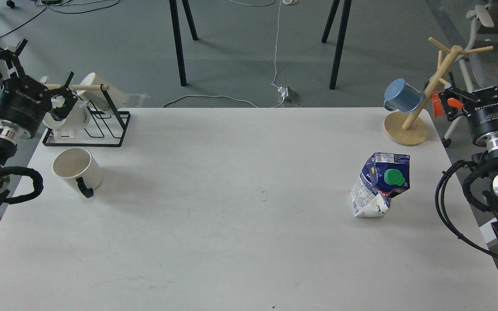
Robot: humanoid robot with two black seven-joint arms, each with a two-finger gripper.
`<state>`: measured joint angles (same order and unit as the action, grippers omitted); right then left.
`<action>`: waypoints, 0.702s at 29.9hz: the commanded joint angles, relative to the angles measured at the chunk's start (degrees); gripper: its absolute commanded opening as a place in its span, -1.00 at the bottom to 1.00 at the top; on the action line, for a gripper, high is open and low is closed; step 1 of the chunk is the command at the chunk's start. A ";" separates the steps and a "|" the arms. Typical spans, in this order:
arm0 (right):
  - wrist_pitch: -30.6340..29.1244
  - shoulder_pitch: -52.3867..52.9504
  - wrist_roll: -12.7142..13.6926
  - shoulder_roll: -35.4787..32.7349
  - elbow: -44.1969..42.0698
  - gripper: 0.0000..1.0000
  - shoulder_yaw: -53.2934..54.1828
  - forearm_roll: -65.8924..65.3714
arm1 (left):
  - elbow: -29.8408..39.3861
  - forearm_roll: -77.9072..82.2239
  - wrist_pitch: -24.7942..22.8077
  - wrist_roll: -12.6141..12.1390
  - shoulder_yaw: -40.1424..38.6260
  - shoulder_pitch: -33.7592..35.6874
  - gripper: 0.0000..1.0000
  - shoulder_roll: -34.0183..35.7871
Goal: Place cup and milk with both arms
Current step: 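Lower the left gripper from the mug rack toward the white mug, then grasp the white mug by its rim with the left gripper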
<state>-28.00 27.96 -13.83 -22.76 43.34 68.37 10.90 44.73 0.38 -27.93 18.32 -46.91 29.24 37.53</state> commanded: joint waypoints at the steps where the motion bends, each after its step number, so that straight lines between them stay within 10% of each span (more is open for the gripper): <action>1: 0.00 -0.01 -0.14 -0.01 -0.01 0.98 0.01 0.00 | 0.10 12.49 -0.07 2.67 0.77 -2.78 0.97 4.90; 5: 0.00 -0.09 -0.14 -0.01 -0.01 0.98 0.09 0.00 | 0.01 32.26 -0.07 9.25 0.86 -4.37 0.82 9.74; 9: 0.00 -0.27 -0.32 0.17 -0.01 0.98 0.09 0.00 | 0.10 51.43 -0.07 9.68 0.86 -4.46 0.79 13.26; 15: 0.00 -0.36 -0.32 0.52 -0.01 0.98 0.01 0.00 | -0.69 79.65 19.38 9.68 2.25 -4.99 0.79 12.39; 21: 0.00 -0.10 -0.32 0.52 -0.01 0.98 0.09 0.00 | -6.65 86.97 28.90 9.68 11.65 -3.76 0.76 9.15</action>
<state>-28.00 27.76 -14.15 -22.25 43.34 68.41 10.90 42.41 84.96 -2.21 28.04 -39.69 24.54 48.56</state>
